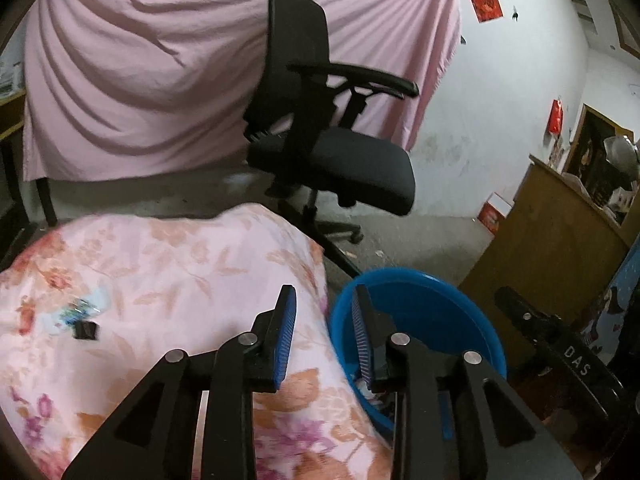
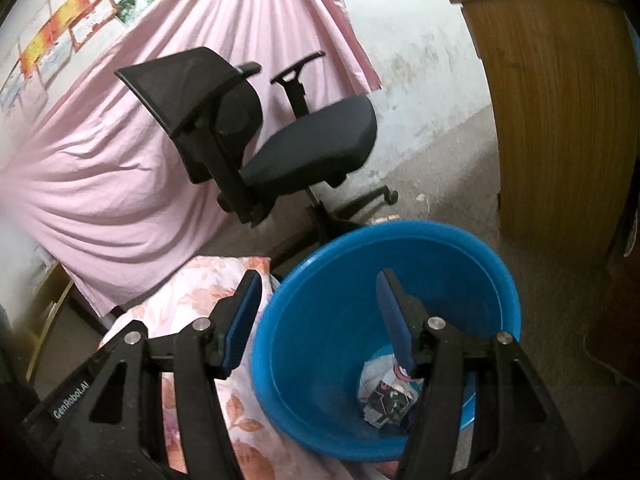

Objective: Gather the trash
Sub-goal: 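Move both tools back over the bed toward the remaining items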

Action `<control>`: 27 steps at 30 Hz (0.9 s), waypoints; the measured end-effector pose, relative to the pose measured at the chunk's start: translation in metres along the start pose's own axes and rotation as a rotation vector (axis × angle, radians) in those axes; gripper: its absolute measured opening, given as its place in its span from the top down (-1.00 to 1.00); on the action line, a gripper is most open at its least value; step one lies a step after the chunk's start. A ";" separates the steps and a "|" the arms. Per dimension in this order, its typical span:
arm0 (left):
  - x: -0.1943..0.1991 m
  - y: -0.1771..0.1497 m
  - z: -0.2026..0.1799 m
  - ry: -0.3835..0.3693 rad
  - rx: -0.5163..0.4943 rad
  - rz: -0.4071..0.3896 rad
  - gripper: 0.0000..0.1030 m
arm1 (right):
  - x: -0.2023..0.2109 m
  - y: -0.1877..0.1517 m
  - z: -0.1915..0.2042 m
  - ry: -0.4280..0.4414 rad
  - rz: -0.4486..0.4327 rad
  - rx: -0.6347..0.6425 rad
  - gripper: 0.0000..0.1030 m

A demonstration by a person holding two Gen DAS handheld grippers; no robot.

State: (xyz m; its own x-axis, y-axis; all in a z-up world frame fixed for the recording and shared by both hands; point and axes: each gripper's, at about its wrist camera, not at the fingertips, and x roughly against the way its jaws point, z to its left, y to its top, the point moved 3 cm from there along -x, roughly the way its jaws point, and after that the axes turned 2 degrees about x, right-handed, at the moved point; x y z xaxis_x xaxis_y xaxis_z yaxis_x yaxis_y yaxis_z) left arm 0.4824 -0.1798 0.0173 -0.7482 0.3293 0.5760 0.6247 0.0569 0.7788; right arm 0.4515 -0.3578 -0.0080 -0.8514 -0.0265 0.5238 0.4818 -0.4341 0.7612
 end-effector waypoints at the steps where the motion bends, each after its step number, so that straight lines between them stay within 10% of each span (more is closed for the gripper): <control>1: 0.005 0.002 0.003 0.007 -0.001 -0.010 0.51 | 0.003 0.002 0.005 0.007 -0.013 0.014 -0.56; 16: 0.096 0.024 0.078 0.117 0.069 -0.218 -0.13 | 0.042 0.005 0.095 0.102 -0.167 0.214 -1.00; 21: 0.127 0.021 0.106 0.126 0.115 -0.342 -0.92 | 0.052 -0.001 0.119 0.129 -0.222 0.268 -1.00; 27: 0.158 0.013 0.143 0.189 0.134 -0.431 -0.96 | 0.062 -0.013 0.147 0.179 -0.298 0.329 -1.00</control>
State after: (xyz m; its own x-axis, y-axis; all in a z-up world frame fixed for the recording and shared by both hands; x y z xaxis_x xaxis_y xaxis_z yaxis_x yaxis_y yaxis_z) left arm 0.4044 0.0081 0.0833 -0.9647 0.0731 0.2529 0.2632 0.2757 0.9245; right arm 0.4224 -0.2211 0.0708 -0.9707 -0.1116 0.2127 0.2271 -0.1387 0.9639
